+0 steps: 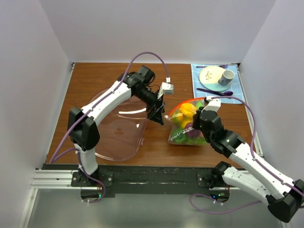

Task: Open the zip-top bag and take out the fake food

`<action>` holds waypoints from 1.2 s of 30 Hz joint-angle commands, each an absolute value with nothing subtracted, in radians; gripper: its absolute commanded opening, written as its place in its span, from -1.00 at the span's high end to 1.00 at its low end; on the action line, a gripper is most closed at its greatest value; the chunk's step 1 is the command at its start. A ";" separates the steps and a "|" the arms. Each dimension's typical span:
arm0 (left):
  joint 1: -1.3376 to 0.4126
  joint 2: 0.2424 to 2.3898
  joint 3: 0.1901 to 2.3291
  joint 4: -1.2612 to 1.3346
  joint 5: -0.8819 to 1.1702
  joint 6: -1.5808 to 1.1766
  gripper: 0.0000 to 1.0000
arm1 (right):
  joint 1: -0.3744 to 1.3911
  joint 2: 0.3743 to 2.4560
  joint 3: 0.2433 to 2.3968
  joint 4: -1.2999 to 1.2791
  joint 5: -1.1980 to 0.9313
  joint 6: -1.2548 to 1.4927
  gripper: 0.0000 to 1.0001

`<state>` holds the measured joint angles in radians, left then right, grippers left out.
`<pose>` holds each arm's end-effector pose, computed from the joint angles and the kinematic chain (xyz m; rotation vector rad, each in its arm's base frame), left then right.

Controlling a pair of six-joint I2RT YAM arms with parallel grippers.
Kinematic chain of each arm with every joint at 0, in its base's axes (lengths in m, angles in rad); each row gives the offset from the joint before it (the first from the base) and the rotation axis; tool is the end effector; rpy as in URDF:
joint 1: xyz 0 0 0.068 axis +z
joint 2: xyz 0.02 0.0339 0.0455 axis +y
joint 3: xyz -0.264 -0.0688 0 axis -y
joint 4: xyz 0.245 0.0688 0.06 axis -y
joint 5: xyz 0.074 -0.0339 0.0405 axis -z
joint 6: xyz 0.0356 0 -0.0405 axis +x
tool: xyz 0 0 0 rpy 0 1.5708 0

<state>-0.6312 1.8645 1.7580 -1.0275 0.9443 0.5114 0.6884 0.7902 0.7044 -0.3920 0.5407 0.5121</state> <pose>0.2951 -0.2514 0.3138 1.5747 1.9309 -1.2949 0.1478 0.0978 0.2918 0.1562 1.9767 0.2247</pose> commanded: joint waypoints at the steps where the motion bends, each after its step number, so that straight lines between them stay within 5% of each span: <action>1: -0.652 1.862 1.804 -1.002 1.043 0.480 -0.99 | 0.698 0.781 0.709 -0.304 0.581 0.515 1.00; 11: -0.670 1.905 1.816 -0.933 1.000 0.419 -0.99 | 0.703 0.772 0.696 -0.299 0.583 0.511 1.00; 14: -0.676 1.913 1.819 -0.917 0.974 0.408 -0.48 | 0.704 0.761 0.695 -0.302 0.591 0.512 1.00; 15: -0.678 1.920 1.821 -0.910 0.960 0.397 -0.03 | 0.706 0.759 0.693 -0.302 0.591 0.512 1.00; 17: -0.686 1.928 1.828 -0.910 0.928 0.391 0.43 | 0.706 0.753 0.693 -0.298 0.592 0.511 1.00; 18: -0.689 1.936 1.835 -0.908 0.917 0.385 0.82 | 0.707 0.755 0.693 -0.299 0.594 0.511 1.00; 28: -0.726 1.939 1.928 -0.930 0.763 0.396 1.00 | 0.721 0.767 0.693 -0.290 0.569 0.489 0.98; 33: -0.727 1.968 2.179 -1.048 0.690 0.451 1.00 | 0.724 0.764 0.710 -0.351 0.552 0.408 0.00; 36: -0.736 1.942 2.223 -1.078 0.683 0.475 1.00 | 0.726 0.764 0.744 -0.354 0.532 0.377 -0.25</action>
<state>-0.7269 1.9827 2.1201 -1.0279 0.7082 0.4294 0.7193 0.7719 0.6941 -0.3744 0.5518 0.4393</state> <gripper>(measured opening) 0.112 0.565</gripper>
